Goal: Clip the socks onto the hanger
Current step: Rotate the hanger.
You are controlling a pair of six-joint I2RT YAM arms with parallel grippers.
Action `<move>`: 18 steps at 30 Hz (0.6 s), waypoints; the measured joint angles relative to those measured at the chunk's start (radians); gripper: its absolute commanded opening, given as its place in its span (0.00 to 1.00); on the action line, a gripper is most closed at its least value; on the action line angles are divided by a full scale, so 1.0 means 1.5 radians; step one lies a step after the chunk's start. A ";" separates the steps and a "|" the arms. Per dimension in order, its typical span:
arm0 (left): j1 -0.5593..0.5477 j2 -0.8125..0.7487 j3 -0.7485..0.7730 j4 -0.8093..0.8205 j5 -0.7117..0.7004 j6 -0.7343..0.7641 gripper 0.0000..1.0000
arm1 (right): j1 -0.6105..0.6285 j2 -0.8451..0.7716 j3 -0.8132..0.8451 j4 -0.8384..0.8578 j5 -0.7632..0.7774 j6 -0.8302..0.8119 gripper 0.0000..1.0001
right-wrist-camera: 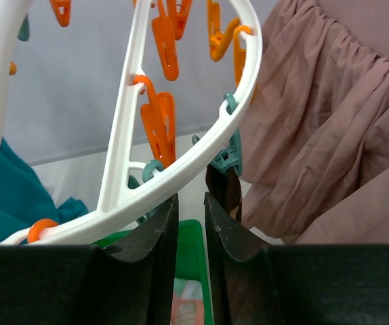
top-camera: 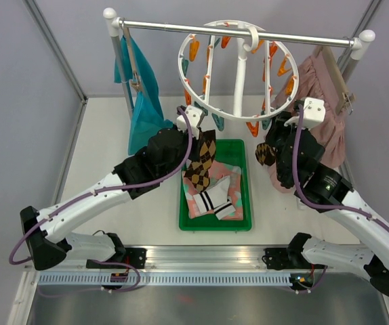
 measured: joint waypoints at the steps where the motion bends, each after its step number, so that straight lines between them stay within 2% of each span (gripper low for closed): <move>1: 0.000 -0.001 -0.001 -0.001 -0.024 -0.005 0.02 | -0.001 0.005 0.000 0.004 0.010 -0.001 0.28; 8: 0.017 0.045 0.036 -0.046 -0.181 -0.056 0.02 | -0.021 0.029 0.004 0.015 0.045 -0.008 0.28; 18: 0.125 0.072 0.084 -0.070 -0.195 -0.115 0.02 | -0.029 0.029 0.022 0.005 0.038 -0.004 0.28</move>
